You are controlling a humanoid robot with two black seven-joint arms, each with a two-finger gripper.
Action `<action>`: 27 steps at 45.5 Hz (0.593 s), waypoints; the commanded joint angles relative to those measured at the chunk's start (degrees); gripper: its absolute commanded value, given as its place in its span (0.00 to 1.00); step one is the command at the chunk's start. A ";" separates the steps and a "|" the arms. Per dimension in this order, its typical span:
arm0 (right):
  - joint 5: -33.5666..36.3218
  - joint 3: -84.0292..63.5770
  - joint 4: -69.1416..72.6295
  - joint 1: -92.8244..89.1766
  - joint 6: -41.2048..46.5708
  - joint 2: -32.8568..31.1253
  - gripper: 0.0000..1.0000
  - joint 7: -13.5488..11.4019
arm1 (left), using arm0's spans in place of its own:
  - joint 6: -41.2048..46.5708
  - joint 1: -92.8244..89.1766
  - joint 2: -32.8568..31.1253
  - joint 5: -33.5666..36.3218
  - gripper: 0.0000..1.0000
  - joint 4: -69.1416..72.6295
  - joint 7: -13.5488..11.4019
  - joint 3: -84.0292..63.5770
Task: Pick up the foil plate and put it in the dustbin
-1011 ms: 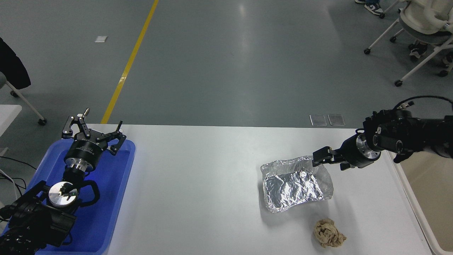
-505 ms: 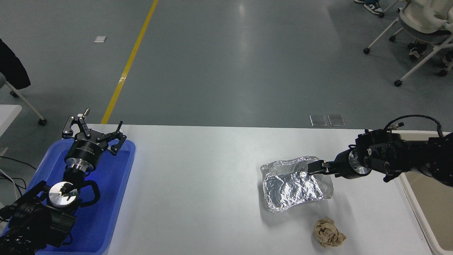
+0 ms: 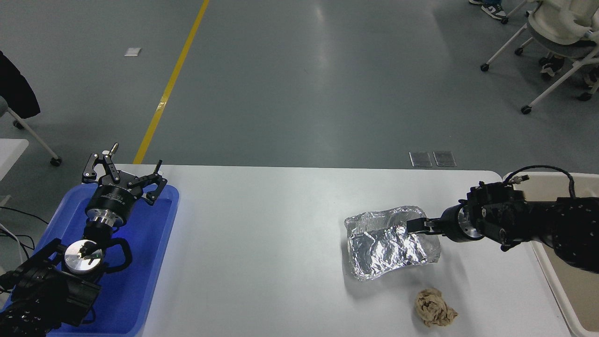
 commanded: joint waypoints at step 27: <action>-3.88 -2.02 0.66 -2.75 -11.37 0.57 0.43 0.13 | 0.00 0.00 0.00 0.00 1.00 0.00 0.00 0.09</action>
